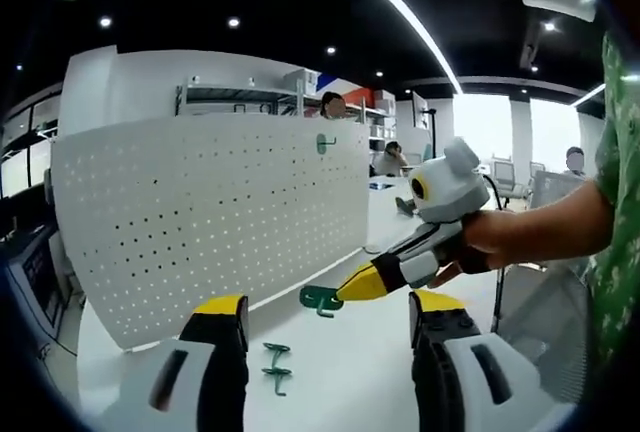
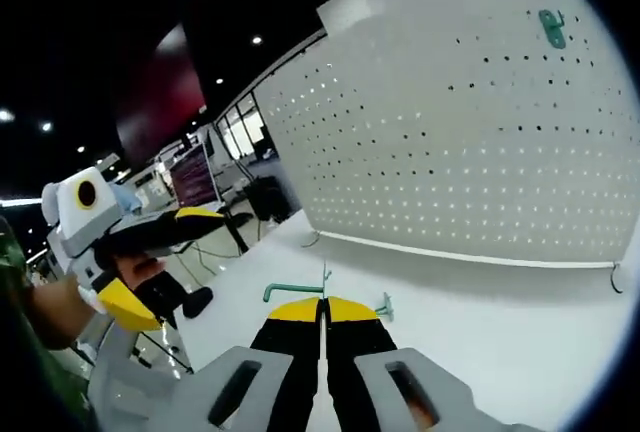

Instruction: Insert the hook assembly into the mounting plate slot until the hook locks in place.

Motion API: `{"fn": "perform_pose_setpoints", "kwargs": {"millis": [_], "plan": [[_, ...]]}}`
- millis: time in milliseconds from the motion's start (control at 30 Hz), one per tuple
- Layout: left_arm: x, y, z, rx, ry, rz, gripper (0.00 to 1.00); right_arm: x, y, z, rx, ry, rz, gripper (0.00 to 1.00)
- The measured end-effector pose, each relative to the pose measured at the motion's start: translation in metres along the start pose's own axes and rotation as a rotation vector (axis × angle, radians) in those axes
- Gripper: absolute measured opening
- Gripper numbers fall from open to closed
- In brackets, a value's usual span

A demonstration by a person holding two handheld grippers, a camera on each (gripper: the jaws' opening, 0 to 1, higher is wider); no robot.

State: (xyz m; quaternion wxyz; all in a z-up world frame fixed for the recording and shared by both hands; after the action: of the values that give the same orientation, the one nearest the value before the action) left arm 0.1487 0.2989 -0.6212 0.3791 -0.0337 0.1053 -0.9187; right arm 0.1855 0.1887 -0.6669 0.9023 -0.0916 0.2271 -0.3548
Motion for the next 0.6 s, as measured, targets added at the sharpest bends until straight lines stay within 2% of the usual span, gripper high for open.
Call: {"fn": "perform_pose_setpoints", "kwargs": {"millis": [167,367,600], "plan": [[0.001,-0.002,0.005,0.001,0.022,-0.001,0.64,-0.006,-0.007,0.006,0.015,0.002,0.014,0.00],[0.002,-0.005,0.010,-0.001,0.063,-0.008,0.64,-0.011,-0.017,0.014,0.025,0.044,0.053,0.00],[0.009,-0.007,0.006,-0.026,0.151,-0.023,0.64,-0.021,-0.024,0.020,0.020,0.081,0.101,0.00]]}}
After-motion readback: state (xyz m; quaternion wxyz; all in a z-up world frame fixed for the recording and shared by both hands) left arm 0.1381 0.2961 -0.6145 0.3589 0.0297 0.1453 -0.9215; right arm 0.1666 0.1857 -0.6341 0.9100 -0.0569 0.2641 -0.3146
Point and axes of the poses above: the point that each gripper's makers call its tool centre point, and the gripper's own axes: y roughly forward along the fingers, x roughly to its right, z roughly out of its top, the point moved 4 cm from there along -y, roughly backward along the fingers, and after that the axes turned 2 degrees about z, right-handed, at the moved point
